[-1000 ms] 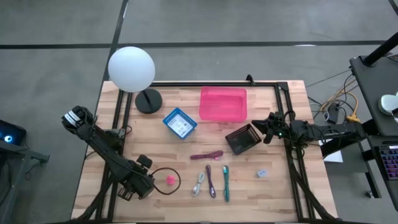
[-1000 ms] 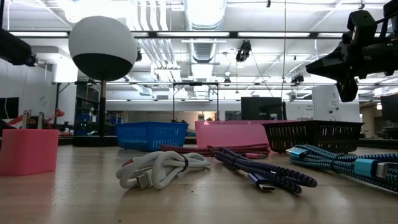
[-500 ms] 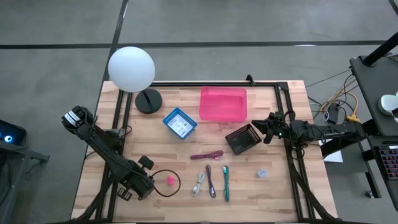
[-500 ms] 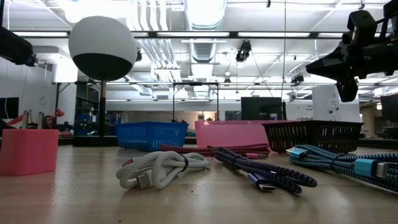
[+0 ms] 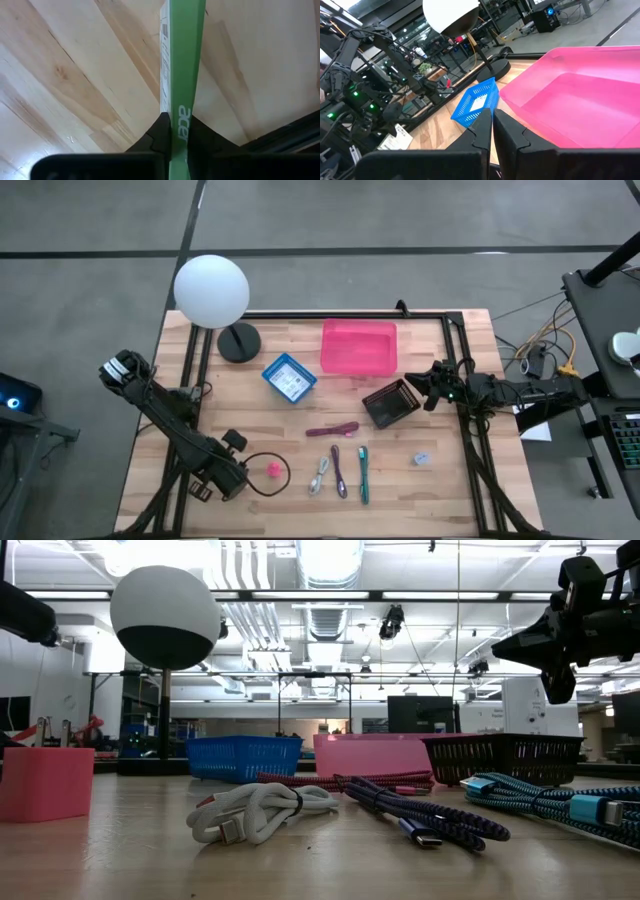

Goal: Pick and place items into bin
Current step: Put the white card reader box into the blue bin

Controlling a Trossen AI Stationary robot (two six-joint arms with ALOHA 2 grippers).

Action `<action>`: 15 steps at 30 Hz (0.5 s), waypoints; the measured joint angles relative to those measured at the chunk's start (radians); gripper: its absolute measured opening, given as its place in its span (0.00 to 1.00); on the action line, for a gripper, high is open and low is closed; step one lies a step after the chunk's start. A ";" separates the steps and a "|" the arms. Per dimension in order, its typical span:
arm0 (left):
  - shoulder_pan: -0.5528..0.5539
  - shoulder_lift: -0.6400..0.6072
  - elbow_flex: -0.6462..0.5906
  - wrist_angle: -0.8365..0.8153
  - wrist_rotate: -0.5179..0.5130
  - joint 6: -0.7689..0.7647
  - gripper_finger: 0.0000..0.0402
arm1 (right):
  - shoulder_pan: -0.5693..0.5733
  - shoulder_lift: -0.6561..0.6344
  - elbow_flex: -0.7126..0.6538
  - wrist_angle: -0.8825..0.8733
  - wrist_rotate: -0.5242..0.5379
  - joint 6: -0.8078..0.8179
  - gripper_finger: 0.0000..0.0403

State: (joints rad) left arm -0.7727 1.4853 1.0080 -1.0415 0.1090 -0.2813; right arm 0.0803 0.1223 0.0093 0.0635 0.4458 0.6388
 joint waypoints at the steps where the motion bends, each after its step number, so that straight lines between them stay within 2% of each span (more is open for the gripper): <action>1: 0.001 0.000 0.002 -0.002 -0.004 0.000 0.04 | 0.000 0.000 0.000 0.000 0.000 0.001 0.02; 15: 0.037 0.000 0.056 -0.015 -0.062 -0.001 0.04 | 0.000 0.000 0.000 0.000 0.000 0.001 0.02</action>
State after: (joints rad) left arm -0.7354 1.4849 1.0635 -1.0561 0.0471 -0.2820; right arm 0.0803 0.1226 0.0093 0.0635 0.4458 0.6395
